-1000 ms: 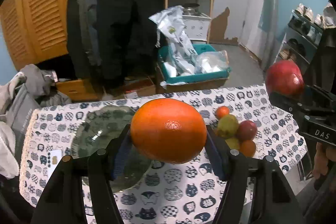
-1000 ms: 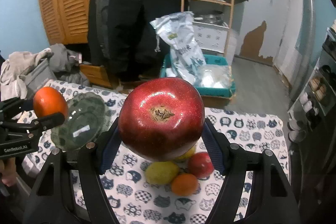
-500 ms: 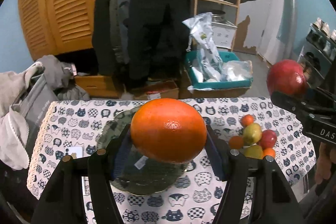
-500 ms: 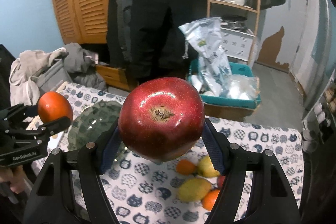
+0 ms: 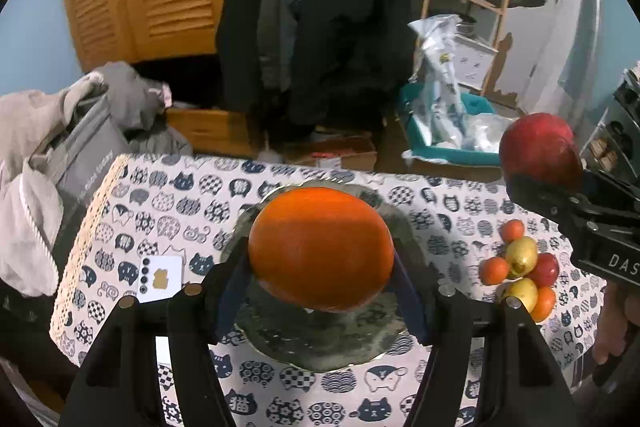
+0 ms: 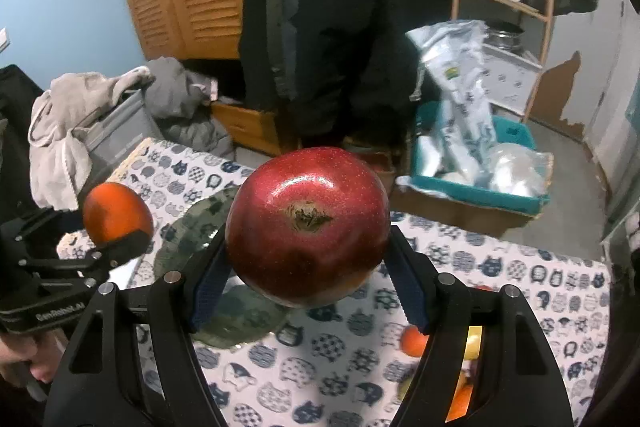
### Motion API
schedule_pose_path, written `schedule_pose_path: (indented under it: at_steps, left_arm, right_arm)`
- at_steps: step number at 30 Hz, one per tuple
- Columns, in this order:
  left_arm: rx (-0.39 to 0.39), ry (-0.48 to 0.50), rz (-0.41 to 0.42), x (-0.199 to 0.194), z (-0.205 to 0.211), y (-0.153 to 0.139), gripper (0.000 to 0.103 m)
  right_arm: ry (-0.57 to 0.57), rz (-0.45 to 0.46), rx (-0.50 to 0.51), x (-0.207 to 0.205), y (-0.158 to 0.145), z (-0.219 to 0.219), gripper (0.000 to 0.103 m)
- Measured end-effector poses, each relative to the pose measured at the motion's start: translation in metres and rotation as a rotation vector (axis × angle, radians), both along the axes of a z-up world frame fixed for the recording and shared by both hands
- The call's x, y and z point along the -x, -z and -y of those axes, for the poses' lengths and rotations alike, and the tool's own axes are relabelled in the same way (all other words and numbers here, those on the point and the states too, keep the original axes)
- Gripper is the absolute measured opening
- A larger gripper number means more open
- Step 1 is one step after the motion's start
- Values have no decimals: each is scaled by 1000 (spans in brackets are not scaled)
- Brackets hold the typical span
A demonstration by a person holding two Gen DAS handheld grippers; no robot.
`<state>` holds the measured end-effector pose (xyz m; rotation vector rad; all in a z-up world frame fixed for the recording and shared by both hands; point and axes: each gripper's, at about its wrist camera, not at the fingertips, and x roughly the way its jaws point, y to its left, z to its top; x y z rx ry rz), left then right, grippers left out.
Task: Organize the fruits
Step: 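Lift the orange with the left tool while the right tool lifts the apple toward the bowl, then lower the orange into the green bowl with the left tool while the right tool lowers the apple in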
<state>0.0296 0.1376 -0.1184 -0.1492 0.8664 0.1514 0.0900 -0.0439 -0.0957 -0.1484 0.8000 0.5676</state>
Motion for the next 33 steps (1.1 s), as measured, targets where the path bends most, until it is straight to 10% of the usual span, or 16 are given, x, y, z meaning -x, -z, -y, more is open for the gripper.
schedule_pose_path:
  at_steps: [33]
  left_arm:
    - [90, -37, -339, -41, -32, 145, 68]
  right_arm:
    - [-66, -211, 104, -27, 100, -69, 74]
